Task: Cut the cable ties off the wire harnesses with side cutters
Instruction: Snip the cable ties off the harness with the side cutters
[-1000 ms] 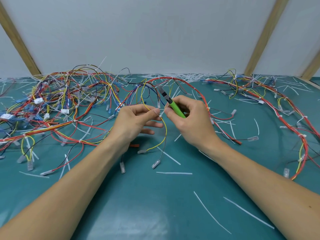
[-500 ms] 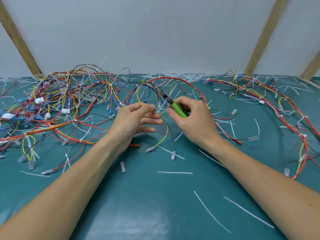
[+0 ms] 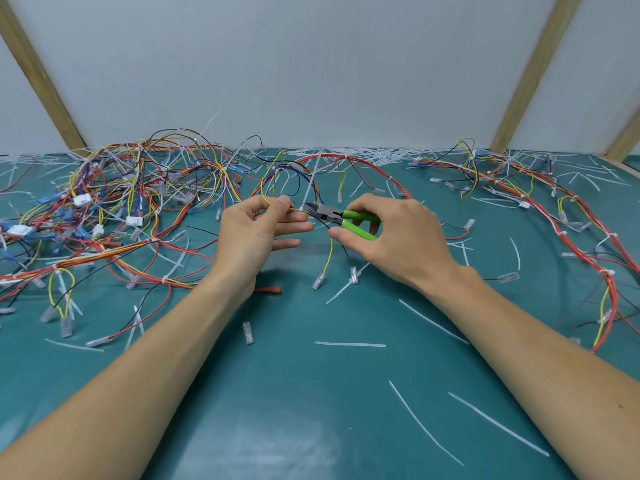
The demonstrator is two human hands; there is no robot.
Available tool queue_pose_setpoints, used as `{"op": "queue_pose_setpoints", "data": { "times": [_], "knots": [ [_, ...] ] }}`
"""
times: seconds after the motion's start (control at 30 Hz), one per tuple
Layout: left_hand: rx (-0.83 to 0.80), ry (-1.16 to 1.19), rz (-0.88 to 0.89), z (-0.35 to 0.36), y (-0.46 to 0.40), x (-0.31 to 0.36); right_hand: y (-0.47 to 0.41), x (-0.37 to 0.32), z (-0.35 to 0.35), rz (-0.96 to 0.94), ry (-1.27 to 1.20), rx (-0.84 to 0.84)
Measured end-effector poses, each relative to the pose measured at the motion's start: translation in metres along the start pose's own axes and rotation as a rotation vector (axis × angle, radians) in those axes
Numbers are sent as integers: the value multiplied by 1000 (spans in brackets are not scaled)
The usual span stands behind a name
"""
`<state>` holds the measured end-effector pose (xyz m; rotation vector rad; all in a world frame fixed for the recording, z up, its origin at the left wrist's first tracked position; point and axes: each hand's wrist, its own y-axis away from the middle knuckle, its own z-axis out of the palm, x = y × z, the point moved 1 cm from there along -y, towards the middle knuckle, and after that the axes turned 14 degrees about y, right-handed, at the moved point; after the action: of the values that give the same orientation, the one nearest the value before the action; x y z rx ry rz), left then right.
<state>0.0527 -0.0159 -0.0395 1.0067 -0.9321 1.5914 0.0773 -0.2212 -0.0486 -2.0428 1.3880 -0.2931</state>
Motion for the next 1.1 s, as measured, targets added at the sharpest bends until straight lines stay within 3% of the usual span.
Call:
{"op": "queue_pose_setpoints", "data": {
  "times": [0.87, 1.1],
  "knots": [
    [-78, -100, 41, 2, 2, -6, 0, -1, 2, 32, 1, 10],
    [-76, -116, 62, 2, 3, -7, 1, 0, 4, 1, 24, -69]
  ]
}}
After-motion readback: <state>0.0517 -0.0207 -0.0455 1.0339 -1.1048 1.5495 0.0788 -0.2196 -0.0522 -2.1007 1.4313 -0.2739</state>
